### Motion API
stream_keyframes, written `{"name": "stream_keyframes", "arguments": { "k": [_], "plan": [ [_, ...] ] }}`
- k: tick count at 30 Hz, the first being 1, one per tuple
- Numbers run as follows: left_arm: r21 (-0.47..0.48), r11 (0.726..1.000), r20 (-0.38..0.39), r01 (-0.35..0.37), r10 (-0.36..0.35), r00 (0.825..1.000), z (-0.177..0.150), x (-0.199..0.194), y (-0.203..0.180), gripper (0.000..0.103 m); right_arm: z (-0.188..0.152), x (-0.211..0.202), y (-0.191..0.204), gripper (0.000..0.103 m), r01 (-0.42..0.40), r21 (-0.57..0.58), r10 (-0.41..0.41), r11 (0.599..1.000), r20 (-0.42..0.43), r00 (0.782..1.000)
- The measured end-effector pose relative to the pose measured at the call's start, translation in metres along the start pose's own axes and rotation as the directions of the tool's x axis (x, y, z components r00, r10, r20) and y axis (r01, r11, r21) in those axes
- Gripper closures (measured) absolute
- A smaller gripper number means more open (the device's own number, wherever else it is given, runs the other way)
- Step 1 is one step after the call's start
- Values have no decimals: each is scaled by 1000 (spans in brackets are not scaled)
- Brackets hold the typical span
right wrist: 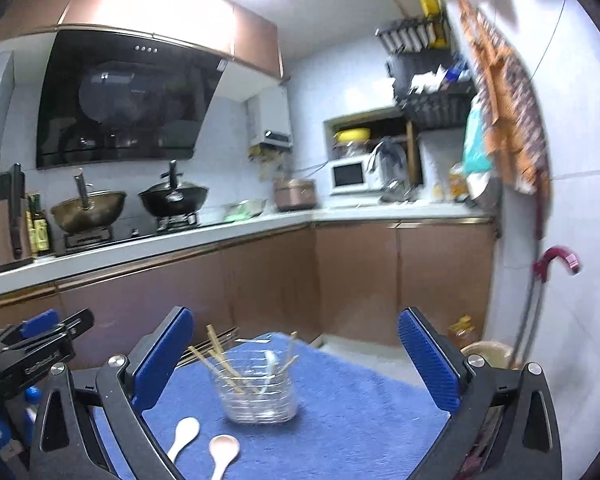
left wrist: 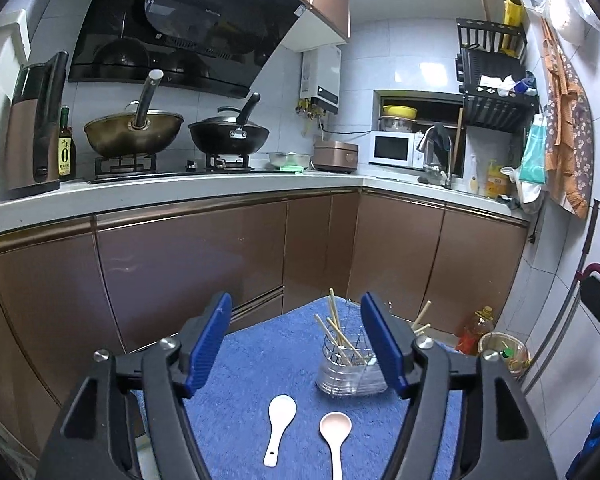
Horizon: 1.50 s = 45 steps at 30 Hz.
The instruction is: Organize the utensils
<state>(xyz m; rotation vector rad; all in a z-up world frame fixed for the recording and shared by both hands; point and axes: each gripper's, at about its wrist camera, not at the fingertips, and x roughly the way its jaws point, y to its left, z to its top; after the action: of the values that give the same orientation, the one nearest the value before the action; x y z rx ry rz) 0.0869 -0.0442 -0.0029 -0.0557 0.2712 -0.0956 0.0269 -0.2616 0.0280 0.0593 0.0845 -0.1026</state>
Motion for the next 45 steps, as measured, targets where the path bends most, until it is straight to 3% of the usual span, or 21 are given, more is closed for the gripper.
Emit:
{"name": "stream_keyframes", "arguments": {
  "k": [8,11,15,23,33,45],
  "plan": [
    [34,999,22,-2,1,1000,-2,-28,-4,37,-6,-31,15,0,-2,-69,5,998,43,999],
    [48,999,37,-10,8,999,-2,-36,-5,36,-4,-38,11,0,-44,-47,46,998,46,998],
    [49,999,61,-16,13,998,-2,-48,-4,35,-1,-52,5,0,-43,4,42,999,78,996],
    [77,997,99,-29,21,995,-4,-73,-7,32,3,-88,-6,0,-39,82,20,996,217,976],
    [97,994,151,-40,25,988,-9,-100,-9,31,1,-113,1,0,-6,14,3,1000,221,975],
    [107,993,182,-59,39,983,-14,-117,-11,31,-1,-121,-3,0,-38,39,30,999,200,979]
  ]
}}
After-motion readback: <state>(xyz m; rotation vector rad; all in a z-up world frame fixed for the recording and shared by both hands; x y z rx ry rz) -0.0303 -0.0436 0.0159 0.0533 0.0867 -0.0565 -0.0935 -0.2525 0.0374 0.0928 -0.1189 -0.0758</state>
